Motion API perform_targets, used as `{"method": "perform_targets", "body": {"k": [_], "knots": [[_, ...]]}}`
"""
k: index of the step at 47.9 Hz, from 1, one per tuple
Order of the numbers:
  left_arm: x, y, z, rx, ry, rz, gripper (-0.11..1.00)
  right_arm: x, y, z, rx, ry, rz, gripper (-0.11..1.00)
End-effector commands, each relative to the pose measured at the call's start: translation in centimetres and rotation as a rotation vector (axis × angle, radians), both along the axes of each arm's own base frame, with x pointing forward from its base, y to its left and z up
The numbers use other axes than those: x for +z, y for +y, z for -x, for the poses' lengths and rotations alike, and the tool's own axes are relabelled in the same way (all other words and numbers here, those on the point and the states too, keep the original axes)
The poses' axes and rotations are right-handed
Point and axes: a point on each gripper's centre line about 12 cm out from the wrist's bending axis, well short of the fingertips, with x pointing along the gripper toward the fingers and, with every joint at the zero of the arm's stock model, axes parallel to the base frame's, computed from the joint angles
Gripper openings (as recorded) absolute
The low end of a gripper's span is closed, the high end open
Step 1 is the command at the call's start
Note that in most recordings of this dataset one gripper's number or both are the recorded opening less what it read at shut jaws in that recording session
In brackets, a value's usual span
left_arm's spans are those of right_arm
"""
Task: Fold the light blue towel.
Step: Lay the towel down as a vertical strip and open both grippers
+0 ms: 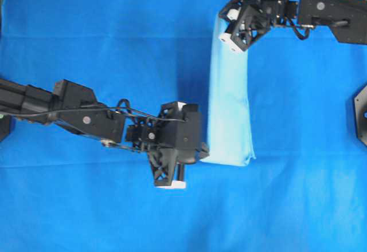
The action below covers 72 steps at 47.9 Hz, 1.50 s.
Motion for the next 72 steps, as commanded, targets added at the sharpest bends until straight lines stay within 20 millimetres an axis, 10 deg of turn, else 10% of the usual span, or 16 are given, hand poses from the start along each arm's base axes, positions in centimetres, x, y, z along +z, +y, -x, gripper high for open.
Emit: {"method": "perform_targets", "body": {"k": [1,27,38,42,72], "knots": [[1.9,-1.7,0.4,-0.036,-0.061,0.015,0.04,1.3,-0.5,-0.8,0.009,-0.036,0.024,0.03],[0.2,-1.0,0.2,-0.018,-0.054,0.014,0.05,-0.8,0.2,-2.3,0.070,-0.044,0.009,0.05],[-0.2,-0.6,0.9,-0.016,-0.016,0.005,0.66,-1.3,0.1,-1.9,0.054,-0.016,0.001,0.63],[-0.4,-0.5,1.6,-0.019,0.016,-0.006,0.83,-1.3,0.1,-1.8,0.046,-0.007,-0.001,0.64],[6.6,3.7,9.8,0.055,-0.042,0.009,0.78,3.5,4.7,2.9,0.074,-0.071,0.024,0.62]]}}
